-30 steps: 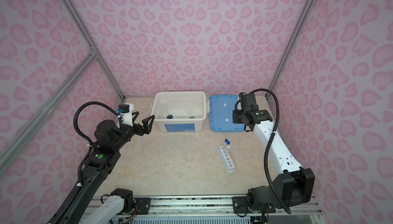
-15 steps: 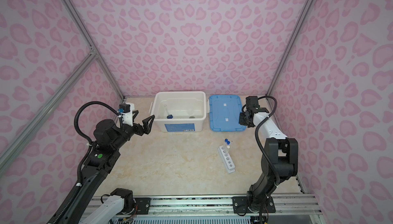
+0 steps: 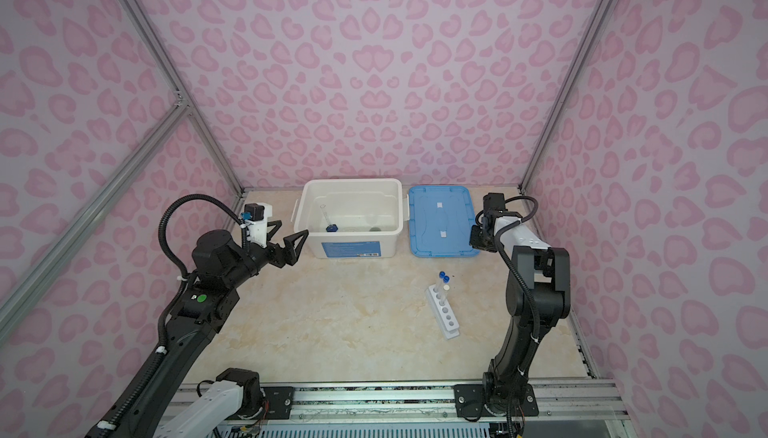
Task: Organize the chemistry lab equipment
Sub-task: 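Move the right gripper over the edge of the blue lid, then lower the right gripper and pinch the blue lid's edge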
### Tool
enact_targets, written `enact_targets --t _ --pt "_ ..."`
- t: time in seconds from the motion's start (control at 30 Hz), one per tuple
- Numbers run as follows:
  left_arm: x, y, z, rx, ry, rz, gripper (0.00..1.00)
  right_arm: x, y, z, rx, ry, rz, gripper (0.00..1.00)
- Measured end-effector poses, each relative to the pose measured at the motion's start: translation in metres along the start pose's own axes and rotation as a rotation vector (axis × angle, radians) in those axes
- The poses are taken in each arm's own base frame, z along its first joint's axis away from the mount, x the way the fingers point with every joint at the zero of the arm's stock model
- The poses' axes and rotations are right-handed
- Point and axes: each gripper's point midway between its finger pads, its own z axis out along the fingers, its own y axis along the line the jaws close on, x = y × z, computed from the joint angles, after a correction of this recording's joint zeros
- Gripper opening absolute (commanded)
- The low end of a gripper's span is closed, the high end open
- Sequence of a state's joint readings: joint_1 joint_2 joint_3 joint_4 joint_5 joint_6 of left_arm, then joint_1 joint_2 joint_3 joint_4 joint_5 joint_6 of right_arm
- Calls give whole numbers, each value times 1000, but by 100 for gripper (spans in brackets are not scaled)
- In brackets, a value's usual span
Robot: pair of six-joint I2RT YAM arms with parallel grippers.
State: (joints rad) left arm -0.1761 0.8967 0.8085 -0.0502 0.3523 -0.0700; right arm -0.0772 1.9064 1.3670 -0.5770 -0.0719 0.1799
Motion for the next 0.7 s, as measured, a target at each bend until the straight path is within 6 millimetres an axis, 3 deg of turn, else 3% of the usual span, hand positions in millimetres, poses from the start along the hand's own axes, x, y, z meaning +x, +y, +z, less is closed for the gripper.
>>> enact_targets --t 0.47,0.7 --pt "20 -2 -5 3 38 -12 87 -5 -6 27 26 14 18 25" --pt "25 0 -2 2 57 -22 63 -9 -6 29 31 6 19 20"
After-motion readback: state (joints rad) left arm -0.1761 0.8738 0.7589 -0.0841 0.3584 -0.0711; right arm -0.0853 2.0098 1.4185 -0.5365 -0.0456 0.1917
